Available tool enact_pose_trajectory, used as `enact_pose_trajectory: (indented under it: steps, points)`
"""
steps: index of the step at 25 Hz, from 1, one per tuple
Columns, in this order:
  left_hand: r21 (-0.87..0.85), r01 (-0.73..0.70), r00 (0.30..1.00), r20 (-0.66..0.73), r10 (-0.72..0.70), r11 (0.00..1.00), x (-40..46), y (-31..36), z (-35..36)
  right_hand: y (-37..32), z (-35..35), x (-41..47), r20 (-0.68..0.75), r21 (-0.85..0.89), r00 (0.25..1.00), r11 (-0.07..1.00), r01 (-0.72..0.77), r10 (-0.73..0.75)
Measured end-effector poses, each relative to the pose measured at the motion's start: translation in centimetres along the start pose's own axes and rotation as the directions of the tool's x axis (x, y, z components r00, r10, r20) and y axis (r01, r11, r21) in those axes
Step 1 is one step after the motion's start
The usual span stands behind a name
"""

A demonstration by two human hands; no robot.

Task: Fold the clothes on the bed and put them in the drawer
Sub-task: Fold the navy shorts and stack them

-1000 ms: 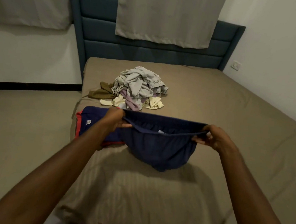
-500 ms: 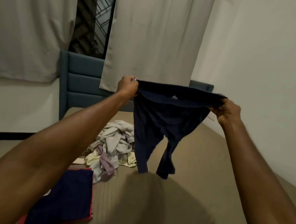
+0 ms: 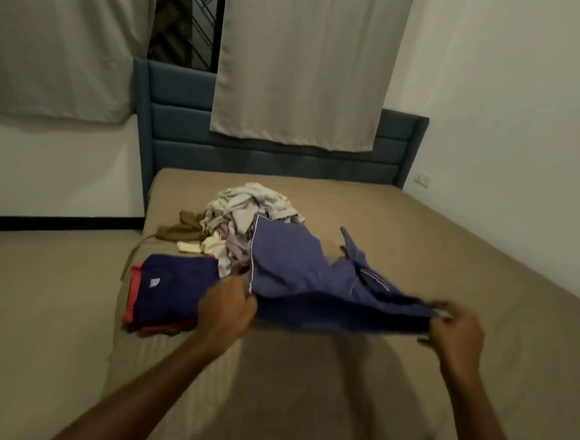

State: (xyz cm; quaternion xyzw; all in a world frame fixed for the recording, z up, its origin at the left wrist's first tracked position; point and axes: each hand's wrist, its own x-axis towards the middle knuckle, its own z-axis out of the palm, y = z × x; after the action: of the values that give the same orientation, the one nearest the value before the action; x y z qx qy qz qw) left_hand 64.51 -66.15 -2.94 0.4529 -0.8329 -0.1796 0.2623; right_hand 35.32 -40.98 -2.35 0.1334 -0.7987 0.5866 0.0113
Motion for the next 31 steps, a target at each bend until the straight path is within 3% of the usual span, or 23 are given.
enact_pose_trajectory:
  steps: [1, 3, 6, 8, 10, 11, 13, 16, 20, 23, 27, 31]
  points:
    - [0.042, 0.040, 0.994, 0.096, -0.044, 0.998, -4.8, -2.3, 2.4, 5.1, -0.3, -3.3, 0.033, -0.189, 0.999, 0.982, -0.010, 0.016]
    - [0.161, 0.040, 0.958, 0.274, -0.083, 0.986, -12.9, -6.5, 6.1, 13.1, -1.0, -10.6, 0.157, -0.564, 0.985, 0.825, 0.032, 0.069]
    - [0.312, -0.032, 0.926, 0.367, -0.090, 0.950, -18.8, -9.6, 7.9, 17.8, -2.5, -17.2, 0.299, -0.753, 0.940, 0.646, 0.125, 0.166]
    - [0.289, -0.088, 0.960, 0.280, 0.004, 0.953, -19.8, -9.8, 7.1, 17.5, -3.6, -18.2, 0.302, -0.734, 0.951, 0.653, 0.184, 0.071]
    - [0.275, -0.193, 0.969, 0.207, 0.138, 0.942, -20.2, -10.0, 6.5, 17.3, -4.8, -18.6, 0.233, -0.631, 0.963, 0.732, 0.256, -0.136]
    - [0.272, -0.216, 0.965, 0.207, 0.162, 0.938, -20.6, -10.4, 6.5, 17.7, -5.2, -18.9, 0.234, -0.619, 0.943, 0.712, 0.333, -0.238]
    - [0.319, -0.308, 0.940, 0.248, 0.234, 0.896, -21.8, -11.3, 7.0, 19.4, -5.7, -19.6, 0.348, -0.663, 0.869, 0.563, 0.494, -0.352]
    - [0.337, -0.439, 0.877, 0.364, 0.315, 0.833, -23.1, -13.4, 8.6, 23.1, -6.6, -20.8, 0.537, -0.608, 0.777, 0.488, 0.626, -0.328]
    - [0.299, -0.471, 0.844, 0.428, 0.325, 0.830, -23.5, -13.3, 8.8, 24.0, -8.0, -20.8, 0.539, -0.499, 0.796, 0.657, 0.564, -0.274]
    - [0.367, -0.520, 0.819, 0.472, 0.328, 0.771, -23.8, -13.9, 8.8, 25.0, -9.4, -20.8, 0.602, -0.405, 0.753, 0.710, 0.576, -0.267]
    - [0.318, -0.525, 0.844, 0.313, 0.435, 0.789, -23.3, -13.0, 8.9, 23.4, -10.2, -19.6, 0.636, -0.350, 0.739, 0.771, 0.533, -0.222]
    - [0.298, -0.550, 0.835, 0.225, 0.502, 0.780, -21.1, -8.5, 11.0, 21.3, -4.7, -14.7, 0.613, -0.436, 0.766, 0.727, 0.530, -0.191]
